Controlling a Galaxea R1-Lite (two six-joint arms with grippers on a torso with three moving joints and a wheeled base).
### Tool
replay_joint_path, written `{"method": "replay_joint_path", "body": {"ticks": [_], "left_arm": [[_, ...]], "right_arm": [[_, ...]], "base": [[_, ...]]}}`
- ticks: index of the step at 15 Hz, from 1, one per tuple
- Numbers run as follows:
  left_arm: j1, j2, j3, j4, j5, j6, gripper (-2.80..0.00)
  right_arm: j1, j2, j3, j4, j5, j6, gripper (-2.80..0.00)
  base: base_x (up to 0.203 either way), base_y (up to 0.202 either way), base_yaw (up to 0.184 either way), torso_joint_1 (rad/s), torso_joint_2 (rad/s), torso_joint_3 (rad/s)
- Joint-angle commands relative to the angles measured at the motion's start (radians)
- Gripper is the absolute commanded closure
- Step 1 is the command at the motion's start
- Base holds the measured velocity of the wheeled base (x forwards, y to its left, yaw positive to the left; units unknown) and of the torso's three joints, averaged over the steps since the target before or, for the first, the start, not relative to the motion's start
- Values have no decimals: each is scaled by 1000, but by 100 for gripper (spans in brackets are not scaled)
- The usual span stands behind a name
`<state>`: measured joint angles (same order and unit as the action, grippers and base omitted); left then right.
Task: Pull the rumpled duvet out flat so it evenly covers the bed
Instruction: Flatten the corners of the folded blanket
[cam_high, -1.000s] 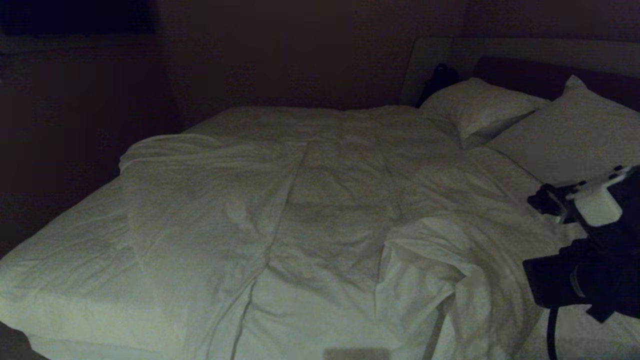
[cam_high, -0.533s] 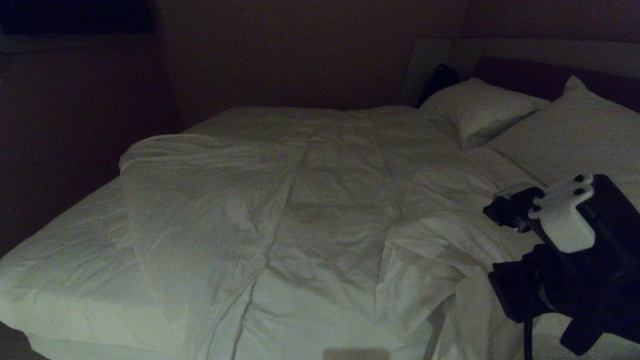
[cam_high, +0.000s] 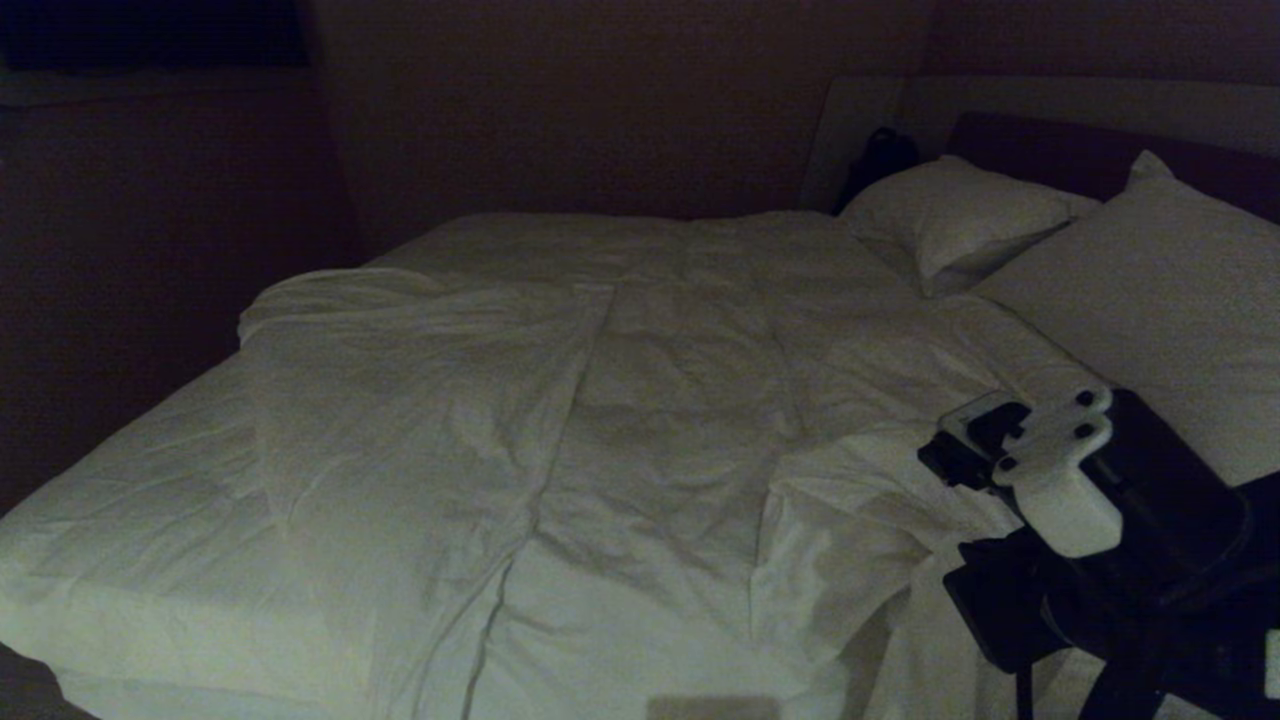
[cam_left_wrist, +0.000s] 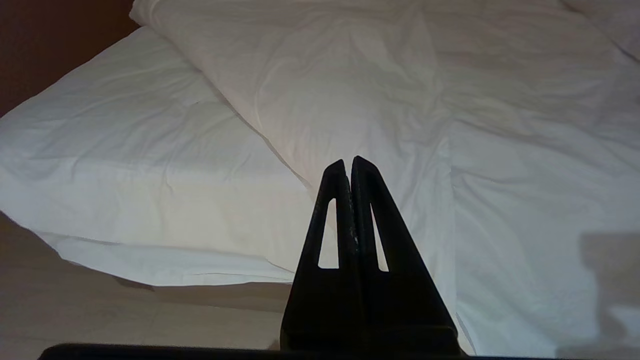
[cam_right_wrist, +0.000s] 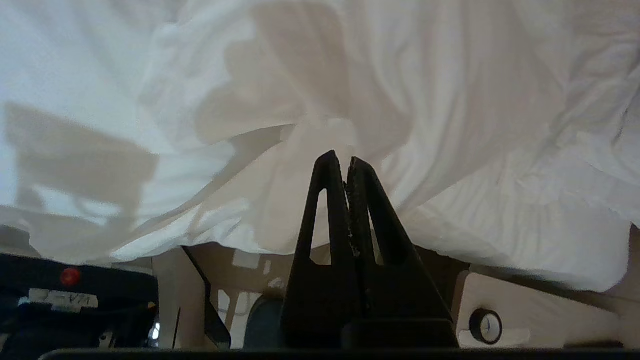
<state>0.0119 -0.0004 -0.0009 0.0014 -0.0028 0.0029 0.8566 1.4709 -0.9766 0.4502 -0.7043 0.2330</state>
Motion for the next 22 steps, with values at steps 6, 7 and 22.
{"method": "replay_joint_path", "body": {"ticks": [6,7,22], "left_arm": [[0,0,1,0,0,0,0],[0,0,1,0,0,0,0],[0,0,1,0,0,0,0]], "right_arm": [[1,60,-6,2,-10,-9,-280],[1,66,-7,1,-12,-24,-280],[-113,267,-124,1,-146,-101,-280]], "base": [[0,0,0,0,0,0],[0,0,0,0,0,0],[0,0,0,0,0,0]]}}
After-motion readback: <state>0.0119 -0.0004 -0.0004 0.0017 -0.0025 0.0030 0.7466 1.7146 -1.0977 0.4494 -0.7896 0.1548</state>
